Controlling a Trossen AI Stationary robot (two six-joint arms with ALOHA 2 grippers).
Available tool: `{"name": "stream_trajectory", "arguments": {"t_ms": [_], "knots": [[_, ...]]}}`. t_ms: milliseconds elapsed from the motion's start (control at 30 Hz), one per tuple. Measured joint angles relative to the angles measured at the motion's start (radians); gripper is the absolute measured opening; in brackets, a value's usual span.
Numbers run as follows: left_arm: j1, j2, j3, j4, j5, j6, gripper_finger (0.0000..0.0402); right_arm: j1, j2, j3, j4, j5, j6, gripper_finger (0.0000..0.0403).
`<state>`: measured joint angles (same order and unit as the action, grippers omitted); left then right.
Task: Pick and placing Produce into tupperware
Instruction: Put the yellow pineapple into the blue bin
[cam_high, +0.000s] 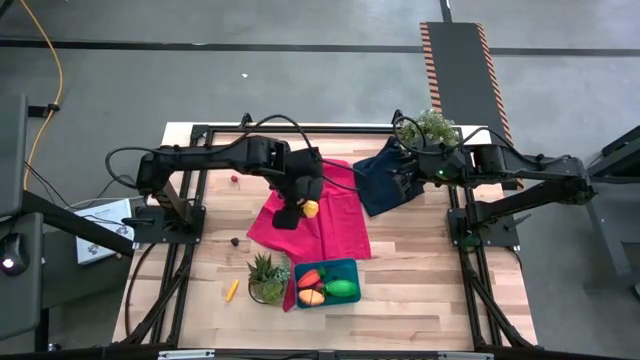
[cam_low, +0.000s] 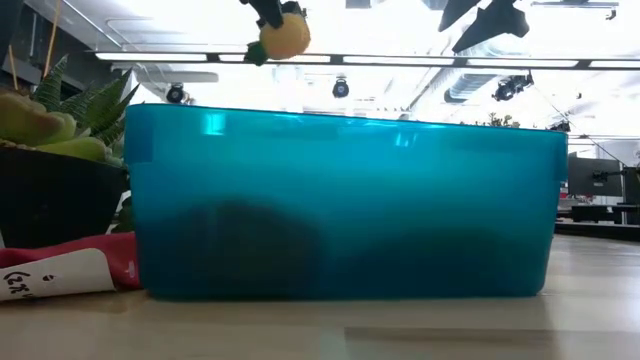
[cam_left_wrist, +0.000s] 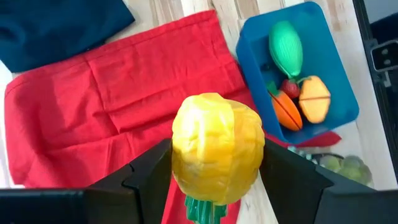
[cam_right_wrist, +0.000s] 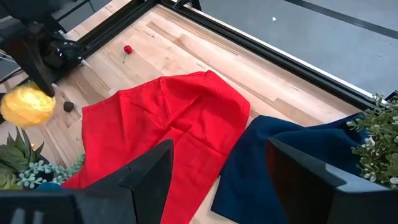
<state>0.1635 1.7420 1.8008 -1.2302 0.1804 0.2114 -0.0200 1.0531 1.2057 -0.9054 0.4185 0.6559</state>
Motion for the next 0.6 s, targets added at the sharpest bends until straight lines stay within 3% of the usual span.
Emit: {"name": "stream_trajectory", "arguments": {"t_ms": [600], "knots": [[0.0,0.0,0.072,-0.16,-0.011,0.087,0.0214,0.001,0.0,0.0,0.0,0.0,0.05,0.0243]]}}
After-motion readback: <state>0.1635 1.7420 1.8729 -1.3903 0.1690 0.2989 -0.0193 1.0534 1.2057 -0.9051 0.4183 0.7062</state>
